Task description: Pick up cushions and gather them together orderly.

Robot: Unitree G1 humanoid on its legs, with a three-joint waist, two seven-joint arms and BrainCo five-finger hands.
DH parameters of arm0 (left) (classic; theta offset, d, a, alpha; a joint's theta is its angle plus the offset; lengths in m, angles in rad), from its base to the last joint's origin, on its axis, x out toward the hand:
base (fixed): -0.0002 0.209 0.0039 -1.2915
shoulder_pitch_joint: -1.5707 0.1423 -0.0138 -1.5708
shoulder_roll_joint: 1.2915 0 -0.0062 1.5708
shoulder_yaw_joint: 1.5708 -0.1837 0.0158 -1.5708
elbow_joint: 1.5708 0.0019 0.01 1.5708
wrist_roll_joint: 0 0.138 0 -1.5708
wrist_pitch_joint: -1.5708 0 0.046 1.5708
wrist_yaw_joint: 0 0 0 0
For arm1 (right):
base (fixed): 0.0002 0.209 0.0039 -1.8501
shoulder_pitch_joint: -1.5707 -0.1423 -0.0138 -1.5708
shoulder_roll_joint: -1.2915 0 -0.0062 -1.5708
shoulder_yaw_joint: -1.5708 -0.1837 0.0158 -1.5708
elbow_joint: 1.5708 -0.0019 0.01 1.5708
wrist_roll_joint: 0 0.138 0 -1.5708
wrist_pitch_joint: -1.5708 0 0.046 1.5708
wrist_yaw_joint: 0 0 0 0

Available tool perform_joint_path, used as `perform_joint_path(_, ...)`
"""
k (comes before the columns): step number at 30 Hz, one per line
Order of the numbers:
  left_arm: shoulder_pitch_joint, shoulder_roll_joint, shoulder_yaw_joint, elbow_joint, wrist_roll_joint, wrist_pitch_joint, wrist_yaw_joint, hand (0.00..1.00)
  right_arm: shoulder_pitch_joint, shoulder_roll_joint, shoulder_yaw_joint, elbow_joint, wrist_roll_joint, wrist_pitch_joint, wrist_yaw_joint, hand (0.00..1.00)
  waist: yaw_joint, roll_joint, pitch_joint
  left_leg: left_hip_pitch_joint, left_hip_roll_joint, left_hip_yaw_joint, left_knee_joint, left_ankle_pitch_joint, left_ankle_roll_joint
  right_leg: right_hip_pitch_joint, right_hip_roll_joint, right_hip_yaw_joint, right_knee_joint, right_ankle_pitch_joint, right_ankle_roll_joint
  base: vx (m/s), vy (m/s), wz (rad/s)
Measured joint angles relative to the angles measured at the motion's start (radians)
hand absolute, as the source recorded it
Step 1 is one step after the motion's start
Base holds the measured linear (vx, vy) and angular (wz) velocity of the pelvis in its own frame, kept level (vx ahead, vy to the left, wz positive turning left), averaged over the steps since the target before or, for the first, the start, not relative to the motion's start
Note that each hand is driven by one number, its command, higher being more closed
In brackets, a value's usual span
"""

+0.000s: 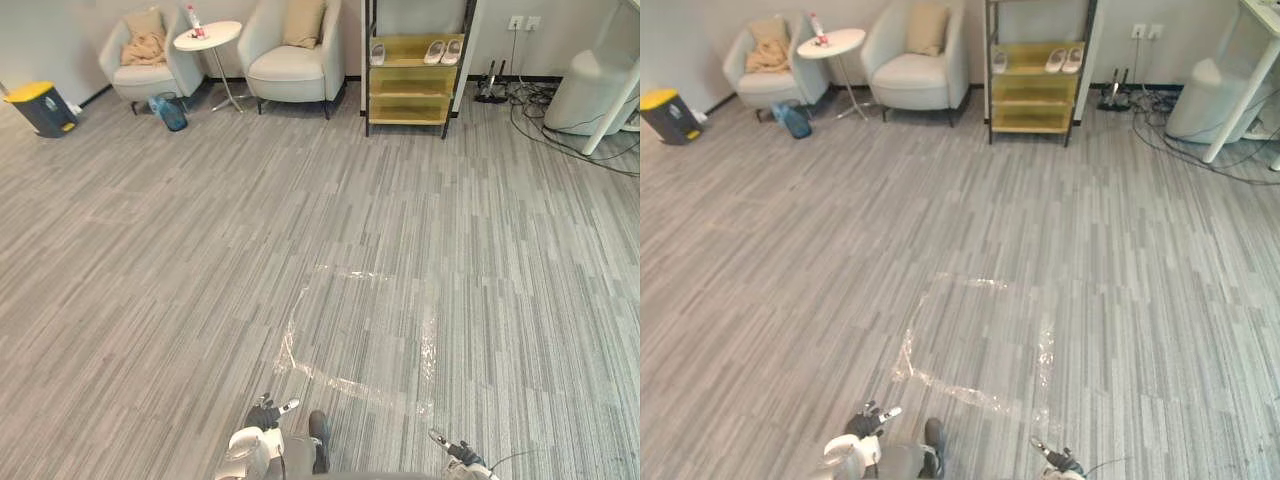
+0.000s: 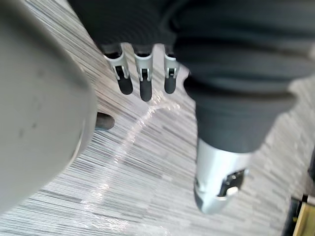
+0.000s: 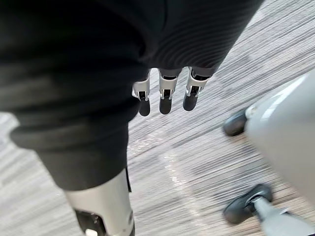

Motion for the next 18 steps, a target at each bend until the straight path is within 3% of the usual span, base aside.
perform_joint_path(1, 0.000, 0.005, -0.002, 0.000, 0.000, 0.002, 0.000, 0.00, 0.001, 0.005, 0.006, 0.000, -0.018, 0.001, 0.001, 0.00, 0.005, -0.011, 0.004, 0.033, -0.012, 0.019, -0.003, -0.019, 0.008, -0.052, -0.004, 0.020, 0.146, -0.002, 0.049, 0.56, 0.231, -0.64)
perform_joint_path(2, -0.004, 0.012, -0.009, 0.000, 0.000, 0.008, -0.001, 0.00, 0.003, 0.013, 0.016, 0.001, -0.027, 0.005, 0.003, 0.00, 0.000, -0.013, 0.014, 0.103, -0.023, 0.021, -0.014, -0.051, 0.014, -0.159, -0.006, 0.034, 0.431, 0.060, 0.143, 0.45, 0.186, -0.23)
perform_joint_path(3, -0.006, 0.015, -0.025, 0.011, -0.001, 0.017, 0.000, 0.00, 0.008, 0.015, 0.023, 0.001, -0.027, 0.006, 0.006, 0.00, -0.011, -0.006, 0.023, 0.156, -0.022, 0.012, -0.018, -0.067, 0.010, -0.195, -0.008, 0.008, 0.551, 0.075, 0.138, 0.51, 0.197, -0.02)
perform_joint_path(4, -0.007, 0.016, -0.040, 0.017, -0.001, 0.019, 0.000, 0.00, 0.013, 0.013, 0.031, -0.003, -0.027, 0.005, 0.006, 0.00, -0.019, -0.004, 0.027, 0.205, -0.021, 0.007, -0.028, -0.070, 0.009, -0.219, -0.025, -0.028, 0.609, 0.076, 0.124, 0.40, 0.123, 0.09)
perform_joint_path(5, -0.007, 0.015, -0.050, 0.019, -0.001, 0.019, 0.000, 0.00, 0.015, 0.006, 0.031, -0.004, -0.027, 0.004, 0.007, 0.00, -0.020, 0.010, 0.032, 0.284, -0.014, 0.006, -0.068, -0.071, 0.009, -0.245, -0.053, -0.097, 0.602, 0.057, 0.069, 0.38, 0.104, 0.01)
perform_joint_path(6, -0.006, 0.016, -0.053, 0.021, -0.001, 0.019, 0.000, 0.00, 0.014, 0.003, 0.026, -0.003, -0.028, 0.004, 0.007, 0.00, -0.022, 0.020, 0.035, 0.309, -0.007, 0.005, -0.093, -0.072, 0.008, -0.257, -0.061, -0.132, 0.572, 0.047, 0.045, 0.34, 0.070, 0.03)
perform_joint_path(8, -0.011, 0.038, -0.078, 0.040, -0.002, 0.019, 0.000, 0.00, 0.007, 0.007, 0.024, 0.002, -0.036, 0.002, 0.011, 0.00, -0.037, 0.015, 0.034, 0.357, 0.012, -0.021, -0.137, -0.088, 0.006, -0.303, -0.063, -0.210, 0.401, 0.048, 0.005, 0.32, 0.000, 0.28)
perform_joint_path(9, -0.028, 0.046, -0.088, 0.046, -0.001, 0.018, 0.001, 0.00, 0.001, 0.008, 0.014, 0.004, -0.044, 0.001, 0.014, 0.00, -0.047, 0.015, 0.034, 0.359, 0.030, -0.043, -0.139, -0.115, 0.003, -0.329, -0.033, -0.217, 0.276, 0.069, -0.017, 0.37, -0.085, 0.51)
perform_joint_path(10, -0.037, 0.052, -0.091, 0.058, 0.000, 0.018, 0.001, 0.00, -0.007, 0.007, -0.002, 0.015, -0.056, 0.001, 0.015, 0.00, -0.047, 0.012, 0.040, 0.359, 0.041, -0.068, -0.140, -0.133, -0.008, -0.346, 0.004, -0.188, 0.101, 0.124, -0.038, 0.31, -0.105, 0.50)
perform_joint_path(12, -0.032, 0.057, -0.094, 0.067, 0.001, 0.019, 0.001, 0.00, -0.008, 0.006, -0.012, 0.029, -0.059, 0.001, 0.015, 0.00, -0.052, 0.000, 0.044, 0.361, 0.039, -0.098, -0.139, -0.134, -0.010, -0.341, 0.028, -0.145, -0.109, 0.239, -0.045, 0.44, -0.227, 0.62)
perform_joint_path(13, -0.031, 0.066, -0.114, 0.075, 0.003, 0.018, 0.000, 0.00, -0.006, 0.001, -0.027, 0.048, -0.059, 0.001, 0.014, 0.00, -0.060, -0.019, 0.056, 0.394, 0.032, -0.159, -0.136, -0.155, -0.022, -0.312, 0.030, -0.116, -0.237, 0.396, -0.040, 0.50, -0.313, 0.96)
perform_joint_path(14, -0.033, 0.060, -0.115, 0.081, 0.004, 0.018, 0.002, 0.00, 0.005, -0.014, -0.037, 0.051, -0.059, 0.002, 0.012, 0.00, -0.072, 0.010, 0.066, 0.414, 0.051, -0.190, -0.132, -0.179, -0.040, -0.292, 0.048, -0.128, -0.222, 0.417, -0.071, 0.34, -0.206, 0.80)
perform_joint_path(15, -0.025, 0.050, -0.117, 0.082, 0.005, 0.015, -0.002, 0.00, 0.003, -0.032, -0.051, 0.062, -0.060, 0.002, 0.010, 0.00, -0.066, 0.046, 0.064, 0.422, 0.075, -0.204, -0.116, -0.186, -0.044, -0.284, 0.066, -0.141, -0.182, 0.379, -0.083, 0.46, -0.285, 0.27)
perform_joint_path(16, -0.017, 0.045, -0.110, 0.085, 0.006, 0.015, -0.001, 0.00, -0.015, -0.038, -0.064, 0.076, -0.060, 0.002, 0.011, 0.00, -0.063, 0.059, 0.066, 0.412, 0.083, -0.226, -0.050, -0.186, -0.045, -0.289, 0.067, -0.153, -0.120, 0.329, -0.109, 0.35, -0.217, 0.06)
perform_joint_path(18, -0.008, 0.041, -0.104, 0.087, 0.014, 0.015, -0.002, 0.00, -0.011, -0.036, -0.079, 0.075, -0.059, 0.001, 0.013, 0.00, -0.066, 0.065, 0.059, 0.364, 0.092, -0.257, 0.103, -0.183, -0.050, -0.258, 0.067, -0.179, -0.092, 0.275, -0.125, 0.34, -0.258, 0.31)
